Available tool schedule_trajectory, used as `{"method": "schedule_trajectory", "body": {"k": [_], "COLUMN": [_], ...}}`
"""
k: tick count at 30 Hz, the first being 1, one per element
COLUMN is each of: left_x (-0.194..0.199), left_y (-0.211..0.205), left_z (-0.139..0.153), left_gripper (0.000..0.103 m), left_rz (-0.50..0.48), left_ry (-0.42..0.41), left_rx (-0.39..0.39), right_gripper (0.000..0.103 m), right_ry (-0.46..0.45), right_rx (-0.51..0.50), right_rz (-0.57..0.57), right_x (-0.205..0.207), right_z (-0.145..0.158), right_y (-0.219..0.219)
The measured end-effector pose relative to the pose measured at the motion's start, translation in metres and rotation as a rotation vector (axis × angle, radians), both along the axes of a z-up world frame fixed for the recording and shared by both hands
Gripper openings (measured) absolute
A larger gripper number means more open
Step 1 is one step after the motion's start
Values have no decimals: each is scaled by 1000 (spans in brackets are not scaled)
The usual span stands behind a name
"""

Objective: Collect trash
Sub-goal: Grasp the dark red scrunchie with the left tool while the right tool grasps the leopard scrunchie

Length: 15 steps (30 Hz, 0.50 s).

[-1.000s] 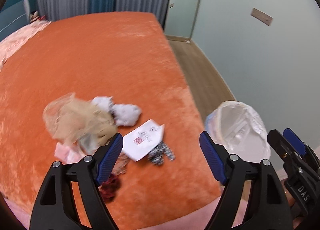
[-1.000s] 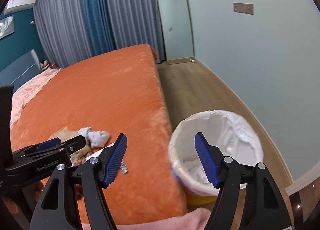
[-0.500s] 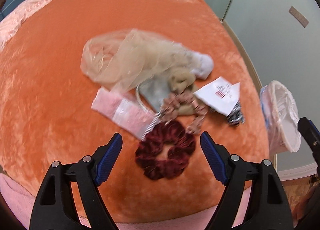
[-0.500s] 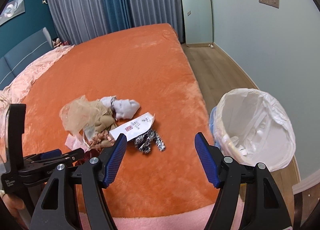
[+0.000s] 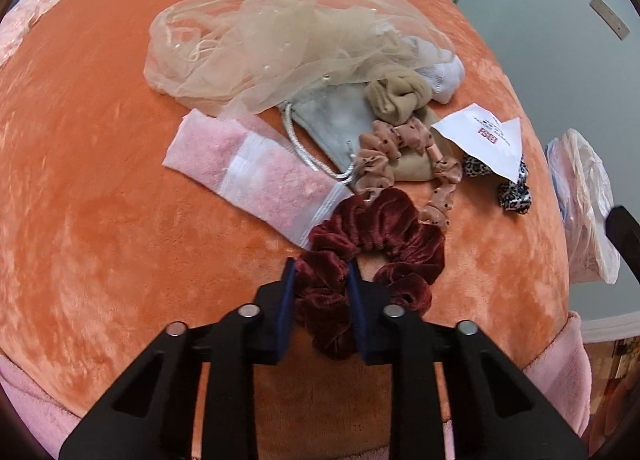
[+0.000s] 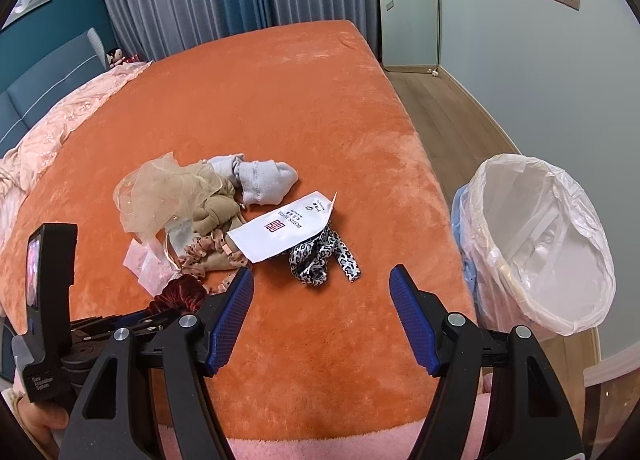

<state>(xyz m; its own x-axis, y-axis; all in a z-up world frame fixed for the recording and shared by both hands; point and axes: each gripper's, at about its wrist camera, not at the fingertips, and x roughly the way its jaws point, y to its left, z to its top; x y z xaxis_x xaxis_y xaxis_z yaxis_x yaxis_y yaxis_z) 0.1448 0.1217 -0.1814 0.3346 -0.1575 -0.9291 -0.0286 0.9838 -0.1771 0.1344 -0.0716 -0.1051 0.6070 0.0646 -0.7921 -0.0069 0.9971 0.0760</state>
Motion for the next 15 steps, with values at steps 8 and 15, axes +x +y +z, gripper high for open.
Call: {"method": "schedule_trajectory", "body": {"k": [8, 15], "left_x": [9, 23], "left_y": [-3, -11], "left_z": [39, 79], "left_gripper": [16, 16], "left_rz": [-19, -43], "left_ry": [-82, -166], "left_rx": [-33, -46], "right_gripper": [68, 68], "right_ry": [39, 86], "right_rx": [8, 40], "right_rz": [-15, -23], "right_x": [25, 52], "right_z": [-23, -49], "right_y": [-3, -6]}}
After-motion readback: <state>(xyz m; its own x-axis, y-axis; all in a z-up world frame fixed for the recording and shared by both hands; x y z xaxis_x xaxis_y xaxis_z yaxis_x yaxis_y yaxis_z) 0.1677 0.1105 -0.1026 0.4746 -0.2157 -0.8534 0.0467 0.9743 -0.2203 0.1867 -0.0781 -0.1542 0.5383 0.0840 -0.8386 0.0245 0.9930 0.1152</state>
